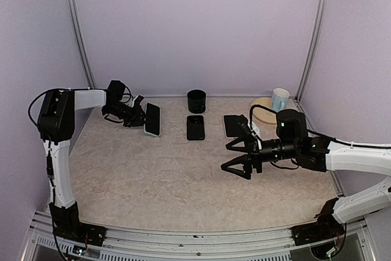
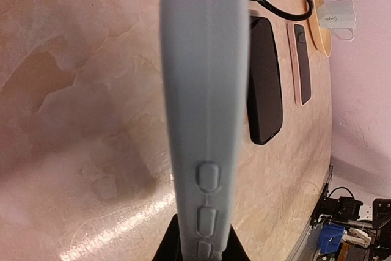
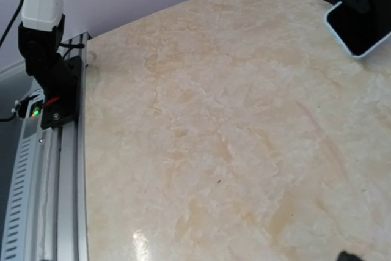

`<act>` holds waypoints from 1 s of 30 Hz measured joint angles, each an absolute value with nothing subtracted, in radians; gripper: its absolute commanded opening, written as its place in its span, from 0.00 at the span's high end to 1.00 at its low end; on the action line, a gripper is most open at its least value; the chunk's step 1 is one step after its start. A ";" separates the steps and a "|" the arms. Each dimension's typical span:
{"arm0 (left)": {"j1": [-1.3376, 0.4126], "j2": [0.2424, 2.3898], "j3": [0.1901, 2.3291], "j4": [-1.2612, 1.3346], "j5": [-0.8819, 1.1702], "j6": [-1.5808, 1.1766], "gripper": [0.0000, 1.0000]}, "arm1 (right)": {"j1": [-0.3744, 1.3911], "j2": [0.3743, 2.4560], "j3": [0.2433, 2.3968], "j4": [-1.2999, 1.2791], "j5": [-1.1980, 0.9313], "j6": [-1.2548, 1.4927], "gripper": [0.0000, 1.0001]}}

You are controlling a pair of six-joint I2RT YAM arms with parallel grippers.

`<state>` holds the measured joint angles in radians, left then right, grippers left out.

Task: Put the phone into the phone case
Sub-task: Place the phone with the phone case at the center of the board.

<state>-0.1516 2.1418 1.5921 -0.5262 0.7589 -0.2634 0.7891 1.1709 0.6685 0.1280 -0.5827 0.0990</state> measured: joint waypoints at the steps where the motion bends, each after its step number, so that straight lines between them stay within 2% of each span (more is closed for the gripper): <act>1: -0.151 2.157 1.610 -0.539 0.762 -0.255 1.00 | 0.789 1.173 0.668 0.130 -0.584 0.101 0.00; 21: -0.129 2.320 1.782 -0.697 0.827 -0.173 1.00 | 0.789 1.176 0.653 0.133 -0.564 0.113 0.00; 30: -0.119 2.383 1.874 -0.763 0.860 -0.177 0.88 | 0.789 1.176 0.635 0.138 -0.562 0.117 0.00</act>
